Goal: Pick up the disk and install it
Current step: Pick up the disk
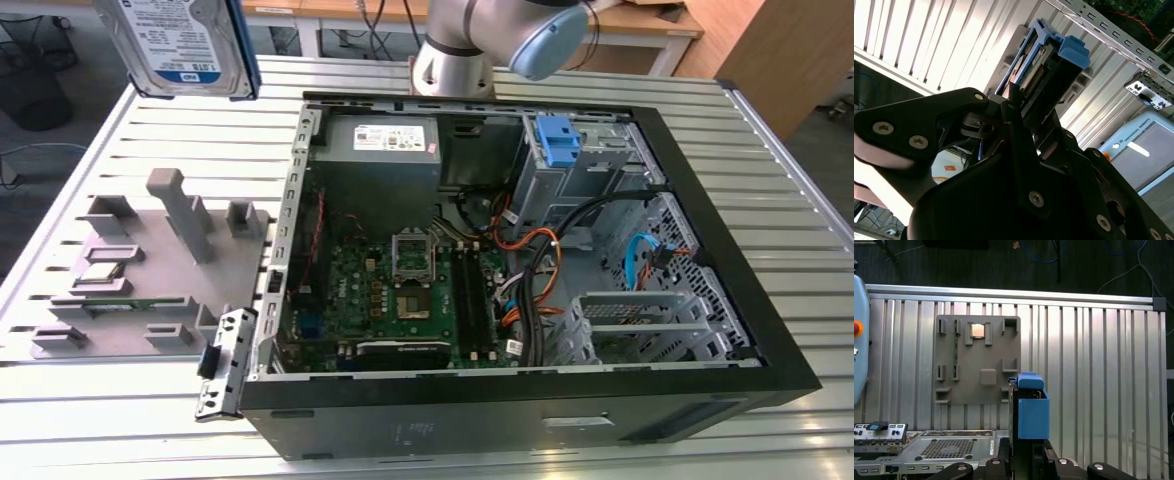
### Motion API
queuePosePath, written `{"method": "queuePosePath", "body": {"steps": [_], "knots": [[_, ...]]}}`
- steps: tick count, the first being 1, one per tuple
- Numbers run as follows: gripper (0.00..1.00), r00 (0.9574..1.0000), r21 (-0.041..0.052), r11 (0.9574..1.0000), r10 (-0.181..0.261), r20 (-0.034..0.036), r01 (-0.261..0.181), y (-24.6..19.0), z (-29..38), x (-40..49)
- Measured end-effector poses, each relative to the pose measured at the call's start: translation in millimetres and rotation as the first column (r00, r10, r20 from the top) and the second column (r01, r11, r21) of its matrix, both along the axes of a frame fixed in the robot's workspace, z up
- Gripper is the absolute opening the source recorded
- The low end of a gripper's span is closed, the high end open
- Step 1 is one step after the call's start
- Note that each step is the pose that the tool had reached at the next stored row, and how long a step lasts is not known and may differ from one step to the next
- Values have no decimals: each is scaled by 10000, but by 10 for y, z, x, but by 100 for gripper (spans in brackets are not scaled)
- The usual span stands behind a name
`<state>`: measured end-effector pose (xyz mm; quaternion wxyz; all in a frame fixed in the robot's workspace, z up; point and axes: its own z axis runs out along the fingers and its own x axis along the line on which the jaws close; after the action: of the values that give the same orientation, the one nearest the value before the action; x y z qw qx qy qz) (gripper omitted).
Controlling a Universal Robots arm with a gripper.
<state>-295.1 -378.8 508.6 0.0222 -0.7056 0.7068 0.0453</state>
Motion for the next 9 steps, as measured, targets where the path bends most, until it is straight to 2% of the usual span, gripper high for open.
{"method": "queuePosePath", "body": {"steps": [3,9], "knots": [[35,10000,1,10000,0,1,0,-8,-15,31],[35,10000,1,10000,1,-8,-1,-23,-32,168]]}}
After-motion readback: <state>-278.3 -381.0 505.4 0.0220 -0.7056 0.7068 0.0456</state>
